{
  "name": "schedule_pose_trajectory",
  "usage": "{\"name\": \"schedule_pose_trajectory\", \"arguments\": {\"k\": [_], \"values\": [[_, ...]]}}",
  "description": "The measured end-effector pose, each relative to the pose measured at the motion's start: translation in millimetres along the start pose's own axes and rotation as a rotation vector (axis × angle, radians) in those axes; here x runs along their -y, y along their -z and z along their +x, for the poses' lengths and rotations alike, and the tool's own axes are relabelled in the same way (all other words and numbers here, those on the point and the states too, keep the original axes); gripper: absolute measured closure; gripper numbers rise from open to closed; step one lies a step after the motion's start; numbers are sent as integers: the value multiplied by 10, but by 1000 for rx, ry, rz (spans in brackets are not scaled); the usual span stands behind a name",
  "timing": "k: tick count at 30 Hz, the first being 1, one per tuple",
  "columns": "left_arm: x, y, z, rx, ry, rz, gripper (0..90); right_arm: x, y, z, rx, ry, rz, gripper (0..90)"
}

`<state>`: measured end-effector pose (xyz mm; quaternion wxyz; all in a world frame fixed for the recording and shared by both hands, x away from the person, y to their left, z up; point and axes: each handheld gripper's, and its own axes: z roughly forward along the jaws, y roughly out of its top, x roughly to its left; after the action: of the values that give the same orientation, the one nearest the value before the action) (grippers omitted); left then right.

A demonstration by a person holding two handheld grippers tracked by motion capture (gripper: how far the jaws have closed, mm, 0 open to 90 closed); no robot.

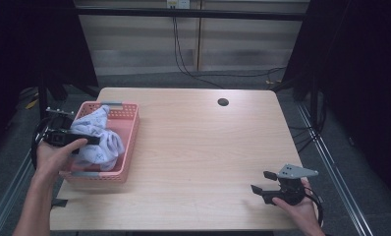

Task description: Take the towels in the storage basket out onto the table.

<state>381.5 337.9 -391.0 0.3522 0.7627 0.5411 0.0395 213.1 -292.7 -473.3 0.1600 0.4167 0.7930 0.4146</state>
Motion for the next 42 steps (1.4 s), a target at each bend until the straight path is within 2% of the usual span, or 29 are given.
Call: {"name": "schedule_pose_trajectory", "arguments": {"k": [1,4,5,7,11,13,20,28,29,31,42], "values": [[-11,21,4,6,-12,4,530,0,0,0,0,0,-1,268],[-29,53,-15,8,-11,-20,529,0,0,-1,-1,1,1,268],[-47,102,-14,18,-32,-25,529,0,-1,-2,-2,1,0,268],[-57,138,-20,18,-40,-38,528,0,-2,0,-4,2,2,268],[-58,187,-19,35,-33,-60,527,1,-1,0,-4,3,1,268],[-55,213,-7,53,-16,-78,527,1,0,1,-3,0,2,268],[-117,326,-24,57,-5,-110,527,0,-5,1,-3,2,3,268],[-177,446,-33,56,-10,-139,526,0,-1,1,-4,3,2,268],[-183,466,-33,56,-20,-140,527,0,-1,1,-3,3,2,268],[-196,494,-54,57,-12,-155,526,0,1,0,-2,1,2,268],[-273,678,-120,54,-50,-184,525,1,4,-3,-3,-1,2,268]]}}
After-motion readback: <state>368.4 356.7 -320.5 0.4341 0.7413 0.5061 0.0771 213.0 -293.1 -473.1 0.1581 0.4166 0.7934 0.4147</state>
